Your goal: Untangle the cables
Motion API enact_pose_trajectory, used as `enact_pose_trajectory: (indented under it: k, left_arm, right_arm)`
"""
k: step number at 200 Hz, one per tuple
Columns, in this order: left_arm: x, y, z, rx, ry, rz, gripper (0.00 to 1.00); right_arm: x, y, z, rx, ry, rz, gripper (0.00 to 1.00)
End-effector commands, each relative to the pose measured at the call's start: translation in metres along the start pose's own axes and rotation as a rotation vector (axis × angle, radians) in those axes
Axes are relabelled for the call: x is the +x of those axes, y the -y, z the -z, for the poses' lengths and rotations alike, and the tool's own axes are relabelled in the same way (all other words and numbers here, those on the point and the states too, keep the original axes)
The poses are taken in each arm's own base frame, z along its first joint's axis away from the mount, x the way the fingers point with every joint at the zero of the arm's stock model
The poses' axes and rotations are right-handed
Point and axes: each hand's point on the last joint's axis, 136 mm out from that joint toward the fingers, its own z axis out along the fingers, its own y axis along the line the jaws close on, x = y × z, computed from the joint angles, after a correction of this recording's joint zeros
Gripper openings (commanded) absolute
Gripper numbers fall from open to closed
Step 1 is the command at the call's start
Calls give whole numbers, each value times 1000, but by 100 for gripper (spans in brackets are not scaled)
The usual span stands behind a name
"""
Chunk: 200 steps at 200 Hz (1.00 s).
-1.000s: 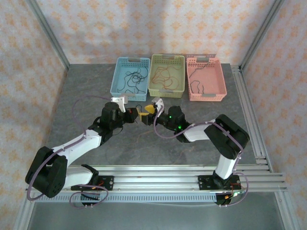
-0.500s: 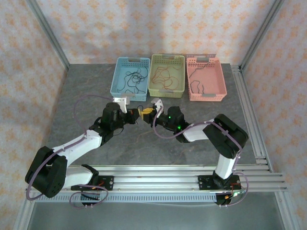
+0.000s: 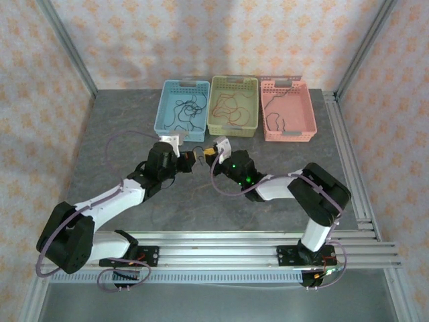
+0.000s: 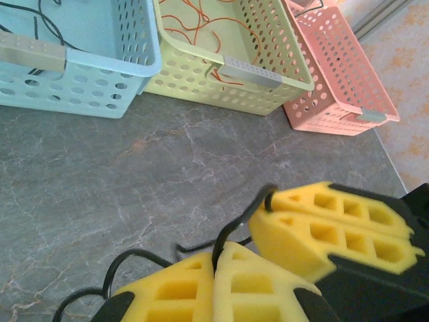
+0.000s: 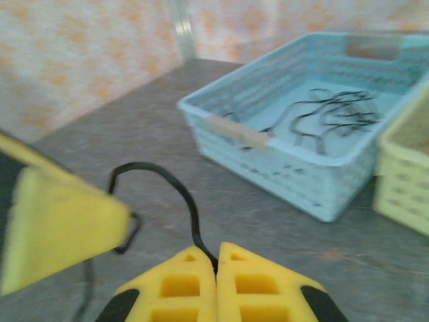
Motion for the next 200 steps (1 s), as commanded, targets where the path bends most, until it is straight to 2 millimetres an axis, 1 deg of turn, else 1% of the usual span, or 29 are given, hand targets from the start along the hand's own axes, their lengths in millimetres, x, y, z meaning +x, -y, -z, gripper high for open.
enact_pose_trajectory:
  k: [1, 24, 44, 61, 90, 115, 119, 128, 130, 137, 141, 145, 151, 159, 170, 188, 200]
  left_arm:
    - [-9, -20, 2, -118, 24, -14, 0]
    - [-9, -20, 0, -118, 16, -13, 0]
    - [-8, -19, -2, -113, 6, -16, 0]
    - [-8, -17, -2, -107, 6, -16, 0]
    - [-8, -17, -1, -100, 11, -14, 0]
    - [-6, -11, -1, -71, -2, 1, 0]
    - [-6, -10, 0, -65, -5, 9, 4]
    - [-5, -6, 0, -37, -5, 19, 20]
    - [-6, -5, 0, -30, -5, 44, 25]
    - [-5, -1, -1, -7, -3, 78, 47]
    - [-5, 1, -2, 4, -9, 98, 57]
    - [-4, 3, -3, 14, -13, 119, 64]
    - [-3, 6, -5, 32, -25, 147, 71]
    - [-3, 13, -7, 71, -33, 188, 76]
    - [-3, 20, -12, 113, -37, 241, 80]
    - [-2, 24, -22, 117, -50, 291, 80]
    - [1, 25, -31, 106, -73, 296, 78]
  right_arm:
    - [-4, 80, 21, 421, -10, 65, 0]
    - [-9, 98, 33, 546, 2, 84, 0]
    - [-14, 105, 40, 597, 30, 77, 0]
    - [-16, 100, 39, 562, 53, 68, 0]
    - [-21, 81, 34, 436, 92, 48, 0]
    - [-24, 75, 36, 396, 120, 35, 0]
    - [-25, 75, 37, 395, 125, 33, 0]
    - [-26, 74, 38, 389, 134, 29, 0]
    - [-26, 74, 38, 387, 134, 29, 0]
    - [-28, 72, 39, 377, 146, 26, 0]
    - [-28, 71, 38, 372, 148, 26, 0]
    - [-28, 71, 38, 368, 148, 25, 0]
    - [-28, 70, 38, 362, 151, 23, 0]
    - [-28, 69, 37, 358, 150, 22, 0]
    - [-27, 68, 37, 352, 148, 23, 0]
    - [-29, 66, 36, 342, 151, 21, 0]
    - [-28, 66, 37, 341, 151, 21, 0]
